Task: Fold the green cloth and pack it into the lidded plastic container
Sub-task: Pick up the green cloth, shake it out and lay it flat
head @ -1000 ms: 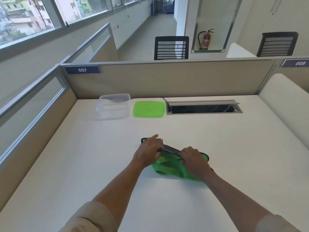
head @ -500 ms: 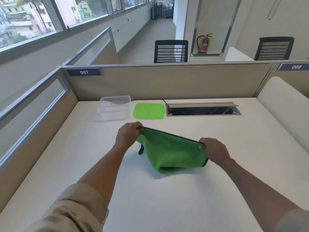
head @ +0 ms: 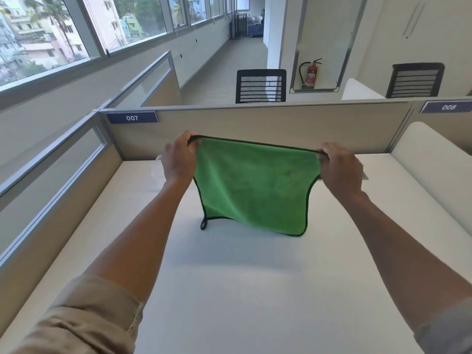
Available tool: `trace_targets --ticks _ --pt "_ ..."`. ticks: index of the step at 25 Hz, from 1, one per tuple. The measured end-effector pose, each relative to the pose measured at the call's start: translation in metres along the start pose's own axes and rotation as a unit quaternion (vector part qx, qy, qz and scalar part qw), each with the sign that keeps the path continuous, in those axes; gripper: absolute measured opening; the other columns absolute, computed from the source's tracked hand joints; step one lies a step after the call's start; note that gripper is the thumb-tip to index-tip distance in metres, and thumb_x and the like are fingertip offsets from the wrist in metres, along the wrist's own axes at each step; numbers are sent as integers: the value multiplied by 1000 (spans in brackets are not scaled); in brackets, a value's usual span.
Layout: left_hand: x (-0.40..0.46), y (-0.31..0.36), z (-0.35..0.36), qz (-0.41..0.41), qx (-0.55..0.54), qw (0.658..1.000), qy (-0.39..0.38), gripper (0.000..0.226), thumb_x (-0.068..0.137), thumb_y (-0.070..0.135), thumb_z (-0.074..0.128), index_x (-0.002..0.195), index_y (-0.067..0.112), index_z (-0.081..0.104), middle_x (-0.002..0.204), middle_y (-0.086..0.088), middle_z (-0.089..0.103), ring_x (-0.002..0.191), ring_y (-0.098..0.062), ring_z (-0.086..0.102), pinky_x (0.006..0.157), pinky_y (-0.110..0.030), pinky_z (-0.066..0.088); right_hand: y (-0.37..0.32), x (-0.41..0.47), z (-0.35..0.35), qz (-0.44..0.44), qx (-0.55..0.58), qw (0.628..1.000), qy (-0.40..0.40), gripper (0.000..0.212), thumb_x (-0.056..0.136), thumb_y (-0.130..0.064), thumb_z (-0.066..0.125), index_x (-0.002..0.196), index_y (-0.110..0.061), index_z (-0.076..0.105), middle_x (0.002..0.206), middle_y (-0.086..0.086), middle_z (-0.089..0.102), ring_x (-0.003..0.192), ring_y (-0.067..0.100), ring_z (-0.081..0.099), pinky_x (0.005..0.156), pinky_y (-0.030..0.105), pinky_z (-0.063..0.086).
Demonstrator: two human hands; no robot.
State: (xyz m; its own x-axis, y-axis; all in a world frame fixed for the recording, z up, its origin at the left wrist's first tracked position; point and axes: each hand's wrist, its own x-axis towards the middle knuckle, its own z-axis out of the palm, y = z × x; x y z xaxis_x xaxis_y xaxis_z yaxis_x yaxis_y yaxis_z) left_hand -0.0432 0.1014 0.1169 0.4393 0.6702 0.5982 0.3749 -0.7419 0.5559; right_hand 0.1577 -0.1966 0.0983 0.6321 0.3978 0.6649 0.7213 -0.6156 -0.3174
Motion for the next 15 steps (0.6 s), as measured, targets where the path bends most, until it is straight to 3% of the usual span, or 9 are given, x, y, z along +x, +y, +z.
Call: trace_targets --ticks 4,8,11,15 --pt "-11 -1 -20 26 -55 995 78 14 89 25 63 93 16 73 81 -4 74 68 -23 61 60 -31 42 -13 -6 -25 7 14 999 42 13 88 -13 59 97 -16 67 94 6 67 78 34 61 57 35 44" --pt "-57 -22 -30 18 -113 993 25 11 85 16 67 93 14 75 76 2 70 65 -12 56 63 -25 44 -3 -60 -33 1 29 999 13 21 84 -7 57 98 -18 67 92 2 67 81 28 60 58 35 48" --pt "-105 -48 -30 -9 -125 991 -51 10 82 11 71 91 13 76 78 7 71 69 -7 60 67 -16 45 21 -112 -27 -19 95 990 -105 22 82 -8 56 94 -20 69 87 -6 67 79 18 63 65 37 52" --pt "-166 -90 -22 7 -46 983 -177 7 83 22 69 87 20 74 78 10 73 67 -9 63 66 -23 48 47 -168 -15 89 189 935 -286 33 81 1 68 82 -32 70 79 -13 70 75 11 63 71 38 52"
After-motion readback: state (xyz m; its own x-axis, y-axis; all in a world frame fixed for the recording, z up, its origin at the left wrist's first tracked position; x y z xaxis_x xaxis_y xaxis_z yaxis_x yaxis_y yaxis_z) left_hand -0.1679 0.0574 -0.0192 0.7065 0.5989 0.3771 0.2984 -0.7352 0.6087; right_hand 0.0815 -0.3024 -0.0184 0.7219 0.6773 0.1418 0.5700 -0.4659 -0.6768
